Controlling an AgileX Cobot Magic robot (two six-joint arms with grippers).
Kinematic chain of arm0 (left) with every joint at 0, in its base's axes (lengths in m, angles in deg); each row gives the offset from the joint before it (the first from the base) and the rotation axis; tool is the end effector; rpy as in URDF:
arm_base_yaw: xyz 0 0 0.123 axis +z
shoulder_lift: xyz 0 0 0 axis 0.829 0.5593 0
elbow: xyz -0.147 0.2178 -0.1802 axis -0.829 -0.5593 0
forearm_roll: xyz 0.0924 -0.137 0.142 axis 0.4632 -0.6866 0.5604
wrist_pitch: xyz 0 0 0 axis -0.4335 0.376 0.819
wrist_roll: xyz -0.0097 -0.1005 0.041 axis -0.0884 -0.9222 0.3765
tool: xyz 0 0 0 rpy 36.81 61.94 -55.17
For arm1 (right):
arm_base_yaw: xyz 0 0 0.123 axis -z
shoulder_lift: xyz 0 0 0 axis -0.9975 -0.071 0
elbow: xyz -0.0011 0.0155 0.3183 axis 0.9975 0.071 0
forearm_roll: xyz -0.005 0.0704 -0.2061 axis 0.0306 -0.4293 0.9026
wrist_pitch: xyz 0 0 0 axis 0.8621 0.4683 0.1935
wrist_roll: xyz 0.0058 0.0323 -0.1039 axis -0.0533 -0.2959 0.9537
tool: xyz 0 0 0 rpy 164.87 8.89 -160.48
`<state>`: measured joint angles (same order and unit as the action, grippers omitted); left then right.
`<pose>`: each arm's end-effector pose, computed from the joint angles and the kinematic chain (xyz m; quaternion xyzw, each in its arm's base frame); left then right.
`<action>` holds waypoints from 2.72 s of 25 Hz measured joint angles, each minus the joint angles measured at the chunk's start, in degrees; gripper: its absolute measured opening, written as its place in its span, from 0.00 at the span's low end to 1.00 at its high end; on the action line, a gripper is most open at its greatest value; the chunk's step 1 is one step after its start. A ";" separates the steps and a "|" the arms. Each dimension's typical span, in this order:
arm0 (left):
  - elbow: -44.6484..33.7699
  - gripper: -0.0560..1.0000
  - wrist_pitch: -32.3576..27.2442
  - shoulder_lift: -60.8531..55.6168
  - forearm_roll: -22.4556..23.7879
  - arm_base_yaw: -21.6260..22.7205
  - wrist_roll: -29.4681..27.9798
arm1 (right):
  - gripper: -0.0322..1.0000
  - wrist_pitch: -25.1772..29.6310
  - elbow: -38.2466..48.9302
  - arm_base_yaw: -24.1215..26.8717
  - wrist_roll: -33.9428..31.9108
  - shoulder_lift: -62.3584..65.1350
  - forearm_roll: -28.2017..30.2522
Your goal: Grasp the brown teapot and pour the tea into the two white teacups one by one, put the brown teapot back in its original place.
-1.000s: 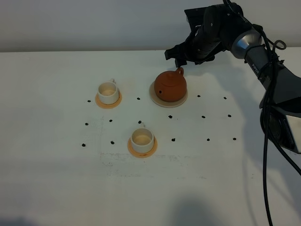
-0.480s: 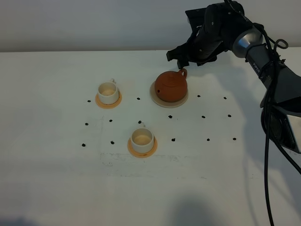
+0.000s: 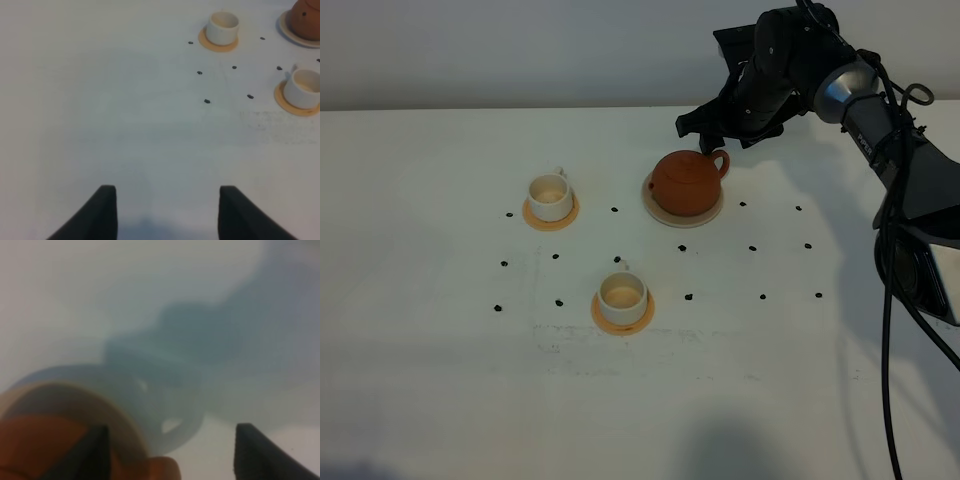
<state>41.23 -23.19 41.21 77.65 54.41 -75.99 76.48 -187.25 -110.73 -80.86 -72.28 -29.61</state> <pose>-0.0533 -0.0048 0.2555 0.0412 0.8449 -0.0223 0.5328 0.5033 0.2382 0.1571 -0.2055 0.9587 0.0659 0.1852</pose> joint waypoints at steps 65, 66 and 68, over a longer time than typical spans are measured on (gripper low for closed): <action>0.00 0.50 0.00 0.00 0.00 0.00 0.00 | 0.53 -55.62 49.64 3.82 0.97 22.67 2.58; 0.00 0.50 0.00 0.00 0.00 0.00 0.00 | 0.53 -56.00 49.64 3.75 0.97 22.55 2.58; 0.00 0.50 0.00 0.00 0.00 0.00 0.00 | 0.53 -56.64 49.64 3.31 0.97 22.48 2.58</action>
<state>41.23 -23.19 41.21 77.65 54.41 -75.99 19.84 -137.61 -107.42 -79.89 -49.80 -27.03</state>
